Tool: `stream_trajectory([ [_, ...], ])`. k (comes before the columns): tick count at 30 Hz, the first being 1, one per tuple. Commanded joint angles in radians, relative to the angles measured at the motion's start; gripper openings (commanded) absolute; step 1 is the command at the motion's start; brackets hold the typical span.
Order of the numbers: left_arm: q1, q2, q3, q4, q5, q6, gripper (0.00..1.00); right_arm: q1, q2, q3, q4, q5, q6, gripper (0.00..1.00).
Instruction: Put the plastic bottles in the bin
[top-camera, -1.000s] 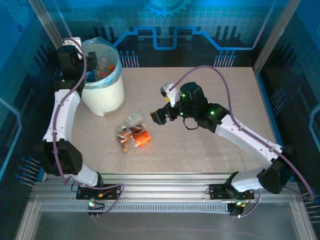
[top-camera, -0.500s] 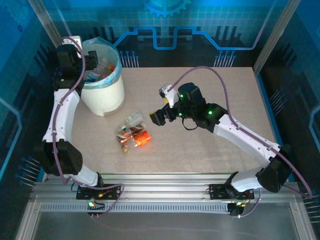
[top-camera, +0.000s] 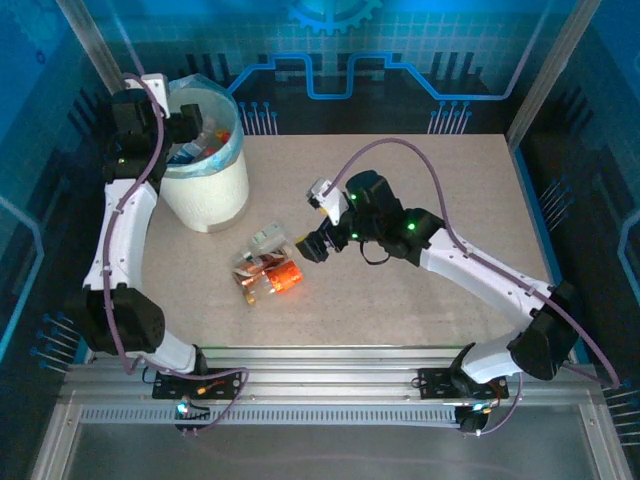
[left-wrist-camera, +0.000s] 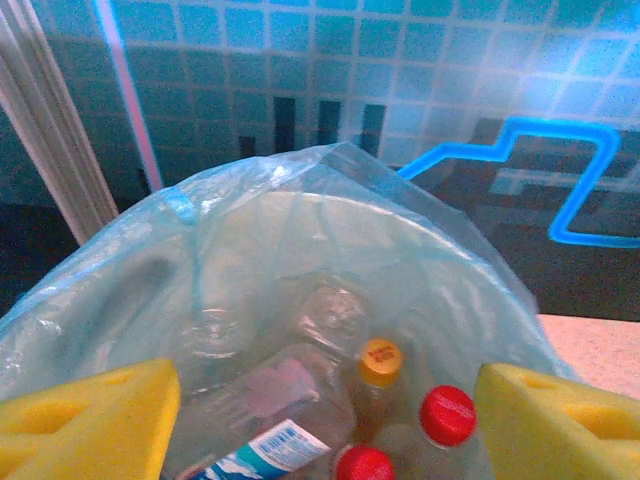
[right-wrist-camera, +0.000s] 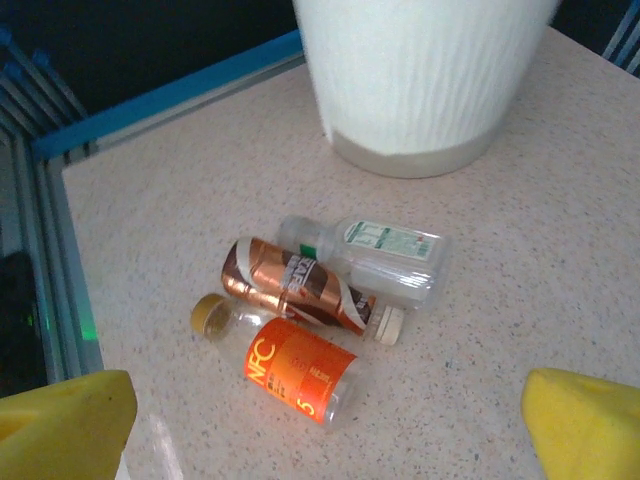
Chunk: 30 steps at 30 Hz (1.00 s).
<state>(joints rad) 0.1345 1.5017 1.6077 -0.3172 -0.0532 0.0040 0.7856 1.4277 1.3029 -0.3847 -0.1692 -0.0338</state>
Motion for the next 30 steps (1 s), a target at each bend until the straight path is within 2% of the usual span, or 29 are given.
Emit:
stream_trajectory([
  [1,-0.008,-0.137,-0.043,-0.018,0.077,-0.053,0.78,0.038,0.030,0.011,-0.049,-0.072,-0.242,1.00],
  [6,-0.077,-0.335,-0.196,-0.032,0.086,-0.069,0.78,0.108,0.071,-0.056,-0.048,-0.077,-0.570,1.00],
  [12,-0.171,-0.581,-0.399,-0.115,0.147,-0.108,0.77,0.151,0.173,-0.095,-0.013,-0.145,-0.826,1.00],
  [16,-0.184,-0.751,-0.575,-0.144,0.182,-0.185,0.77,0.168,0.296,-0.024,-0.045,-0.130,-0.874,1.00],
  [20,-0.184,-0.890,-0.695,-0.202,0.158,-0.239,0.77,0.181,0.422,0.053,-0.075,-0.068,-0.900,1.00],
  [25,-0.184,-0.988,-0.760,-0.281,0.116,-0.270,0.78,0.185,0.539,0.139,-0.109,0.004,-0.892,0.98],
  [30,-0.184,-1.036,-0.794,-0.313,0.101,-0.288,0.78,0.188,0.583,0.168,-0.089,0.053,-0.867,0.97],
])
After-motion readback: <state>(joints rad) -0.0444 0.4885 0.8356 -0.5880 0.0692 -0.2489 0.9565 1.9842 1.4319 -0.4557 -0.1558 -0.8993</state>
